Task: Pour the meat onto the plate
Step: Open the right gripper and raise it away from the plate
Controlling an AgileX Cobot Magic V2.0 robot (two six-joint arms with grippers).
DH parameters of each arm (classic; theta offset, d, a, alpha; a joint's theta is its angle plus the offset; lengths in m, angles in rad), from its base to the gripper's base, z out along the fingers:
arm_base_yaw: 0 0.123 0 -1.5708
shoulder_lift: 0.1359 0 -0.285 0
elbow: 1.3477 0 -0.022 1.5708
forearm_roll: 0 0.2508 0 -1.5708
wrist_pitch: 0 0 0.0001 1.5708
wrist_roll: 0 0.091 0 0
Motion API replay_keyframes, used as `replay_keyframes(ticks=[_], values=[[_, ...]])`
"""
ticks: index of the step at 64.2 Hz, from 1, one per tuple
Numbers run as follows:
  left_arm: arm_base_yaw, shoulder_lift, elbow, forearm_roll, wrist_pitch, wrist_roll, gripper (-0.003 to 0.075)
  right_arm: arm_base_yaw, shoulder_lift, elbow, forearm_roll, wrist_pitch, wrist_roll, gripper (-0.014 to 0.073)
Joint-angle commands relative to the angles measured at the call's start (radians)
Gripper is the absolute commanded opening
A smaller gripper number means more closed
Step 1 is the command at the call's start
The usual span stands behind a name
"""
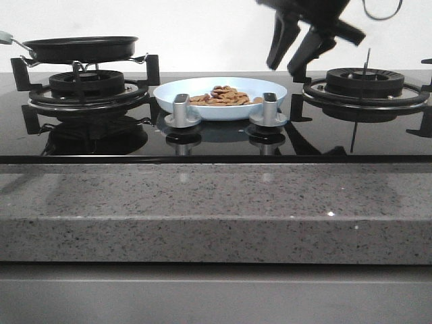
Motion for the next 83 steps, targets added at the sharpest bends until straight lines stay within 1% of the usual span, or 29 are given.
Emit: replay_keyframes(ticks=[1,6,9,12,15,16,19,37,44,50,57,64,69,83], values=[[-0.008,0.008,-0.026,-0.019,-0.078,-0.007,-0.0020,-0.008,-0.076,-0.098,-0.025,0.030,0.000,0.0303],[-0.008,0.008,-0.026,-0.019,-0.078,-0.007,-0.0020,-0.008,-0.077,-0.152,-0.063,0.088,0.019,0.0224],[-0.008,0.008,-0.026,-0.019,-0.078,-0.007,-0.0020,-0.008,-0.081,-0.172,-0.077,0.114,0.028,0.0140],[-0.008,0.008,-0.026,-0.019,-0.078,-0.007,-0.0020,-0.008,-0.091,-0.174,-0.078,0.122,0.028,0.0027],[-0.008,0.008,-0.026,-0.019,-0.078,-0.007,-0.0020,-0.008,-0.098,-0.174,-0.078,0.122,0.028,-0.0057],[-0.008,0.008,-0.026,-0.019,-0.078,-0.007,-0.0020,-0.008,-0.103,-0.174,-0.078,0.122,0.028,-0.0072],[-0.008,0.008,-0.026,-0.019,-0.078,-0.007,-0.0020,-0.008,-0.109,-0.174,-0.078,0.127,0.028,-0.0057],[-0.008,0.008,-0.026,-0.019,-0.078,-0.007,-0.0020,-0.008,-0.199,-0.158,-0.123,0.138,0.028,-0.0059],[-0.008,0.008,-0.026,-0.019,-0.078,-0.007,-0.0020,-0.008,-0.284,-0.103,-0.150,0.140,0.028,-0.0059],[-0.008,0.008,-0.026,-0.019,-0.078,-0.007,-0.0020,-0.008,-0.377,-0.012,-0.195,0.140,0.028,-0.0059],[-0.008,0.008,-0.026,-0.019,-0.078,-0.007,-0.0020,-0.008,-0.493,0.132,-0.270,0.138,0.028,-0.0059],[-0.008,0.008,-0.026,-0.019,-0.078,-0.007,-0.0020,-0.008,-0.624,0.315,-0.358,0.136,0.028,-0.0059],[-0.008,0.008,-0.026,-0.020,-0.078,-0.007,-0.0020,-0.008,-0.708,0.441,-0.394,0.102,0.028,-0.0059],[-0.008,0.008,-0.026,-0.020,-0.078,-0.007,-0.0020,-0.008,-1.015,0.888,-0.397,-0.202,0.028,-0.0059]])
